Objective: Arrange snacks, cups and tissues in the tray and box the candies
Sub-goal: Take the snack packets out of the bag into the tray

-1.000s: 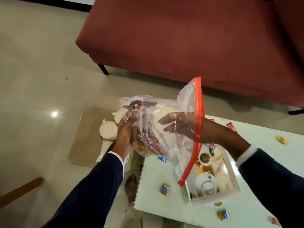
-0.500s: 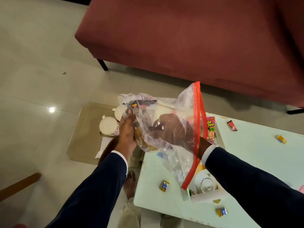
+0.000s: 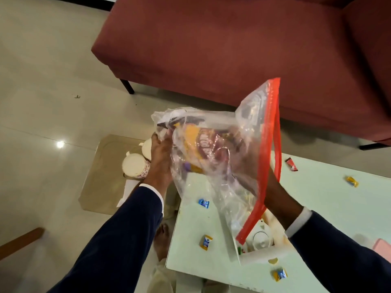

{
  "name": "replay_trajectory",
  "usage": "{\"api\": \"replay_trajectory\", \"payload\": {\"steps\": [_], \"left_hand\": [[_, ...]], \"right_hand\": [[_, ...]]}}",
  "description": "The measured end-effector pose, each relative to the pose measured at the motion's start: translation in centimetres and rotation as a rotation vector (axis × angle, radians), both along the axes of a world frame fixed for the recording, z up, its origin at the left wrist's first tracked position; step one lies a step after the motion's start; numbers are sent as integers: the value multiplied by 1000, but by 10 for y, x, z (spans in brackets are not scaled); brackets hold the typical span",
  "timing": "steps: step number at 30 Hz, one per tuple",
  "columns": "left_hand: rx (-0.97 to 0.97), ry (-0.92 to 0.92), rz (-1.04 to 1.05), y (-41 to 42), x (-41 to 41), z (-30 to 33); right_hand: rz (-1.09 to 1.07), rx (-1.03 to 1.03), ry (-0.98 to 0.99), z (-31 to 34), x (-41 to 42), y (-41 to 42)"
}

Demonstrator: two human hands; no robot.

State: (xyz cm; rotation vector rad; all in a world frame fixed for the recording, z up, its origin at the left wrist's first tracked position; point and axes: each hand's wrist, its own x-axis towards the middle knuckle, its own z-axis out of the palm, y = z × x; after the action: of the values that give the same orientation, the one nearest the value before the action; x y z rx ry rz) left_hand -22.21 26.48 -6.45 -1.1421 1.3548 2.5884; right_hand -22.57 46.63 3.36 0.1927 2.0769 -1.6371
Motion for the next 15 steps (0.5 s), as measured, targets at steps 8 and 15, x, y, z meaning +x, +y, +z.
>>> {"api": "replay_trajectory", "payload": {"steps": [8,15], "left_hand": [[213,98,104,-16,6,-25],[64,-83,131,-17,19,-37]], "right_hand": [[15,38,428,23,0,26],[-243,-148,575,56,-3,68]]}}
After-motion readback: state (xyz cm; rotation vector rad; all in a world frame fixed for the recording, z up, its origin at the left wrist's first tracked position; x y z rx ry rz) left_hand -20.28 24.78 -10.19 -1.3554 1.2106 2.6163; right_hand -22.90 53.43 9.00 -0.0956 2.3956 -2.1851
